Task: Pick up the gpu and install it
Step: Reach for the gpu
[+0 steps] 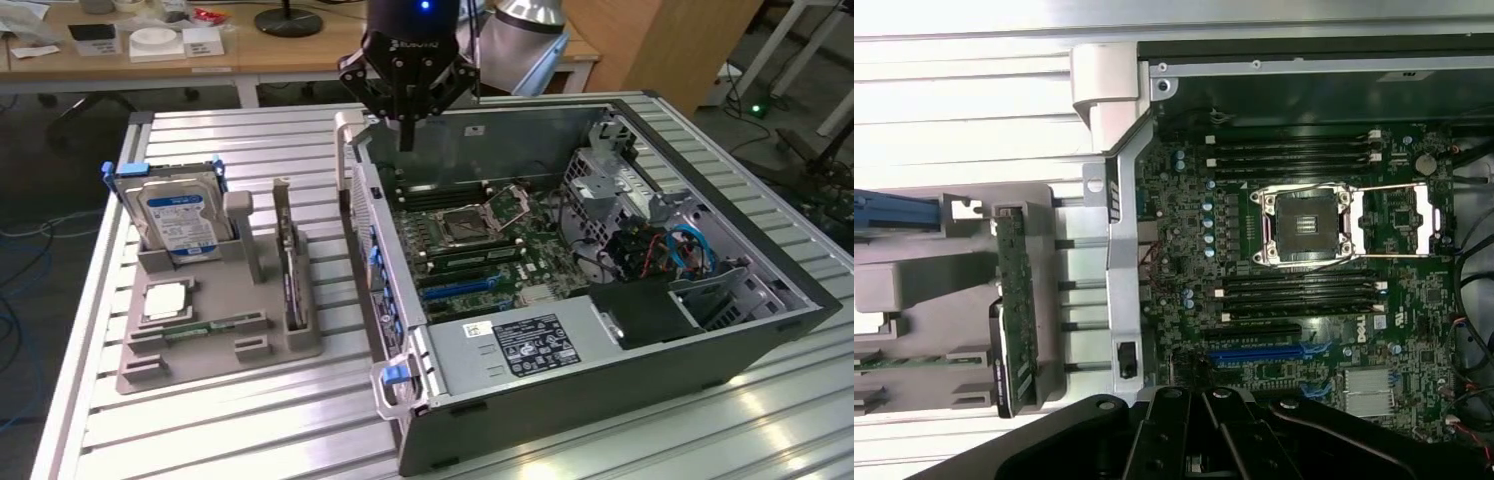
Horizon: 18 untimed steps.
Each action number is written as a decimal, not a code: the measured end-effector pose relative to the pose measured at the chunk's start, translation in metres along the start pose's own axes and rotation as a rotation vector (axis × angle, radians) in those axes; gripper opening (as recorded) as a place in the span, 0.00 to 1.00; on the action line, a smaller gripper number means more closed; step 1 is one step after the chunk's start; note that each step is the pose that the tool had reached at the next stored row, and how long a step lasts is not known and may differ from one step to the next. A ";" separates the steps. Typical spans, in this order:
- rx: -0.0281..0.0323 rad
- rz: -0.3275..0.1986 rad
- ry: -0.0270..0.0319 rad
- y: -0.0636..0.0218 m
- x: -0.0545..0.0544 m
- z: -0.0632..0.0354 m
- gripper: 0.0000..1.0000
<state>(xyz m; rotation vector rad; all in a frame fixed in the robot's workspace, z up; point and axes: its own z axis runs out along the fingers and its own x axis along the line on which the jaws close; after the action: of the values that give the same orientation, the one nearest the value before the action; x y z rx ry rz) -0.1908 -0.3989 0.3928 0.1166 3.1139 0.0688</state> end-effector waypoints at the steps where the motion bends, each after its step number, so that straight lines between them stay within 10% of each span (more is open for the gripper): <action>1: 0.0000 0.000 0.0000 -0.0001 0.001 0.0000 0.10; 18: 0.0000 0.000 0.0002 -0.0012 0.016 -0.0001 0.10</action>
<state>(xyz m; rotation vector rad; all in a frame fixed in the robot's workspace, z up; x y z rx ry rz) -0.2066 -0.3988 0.3925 0.1166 3.1141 0.0689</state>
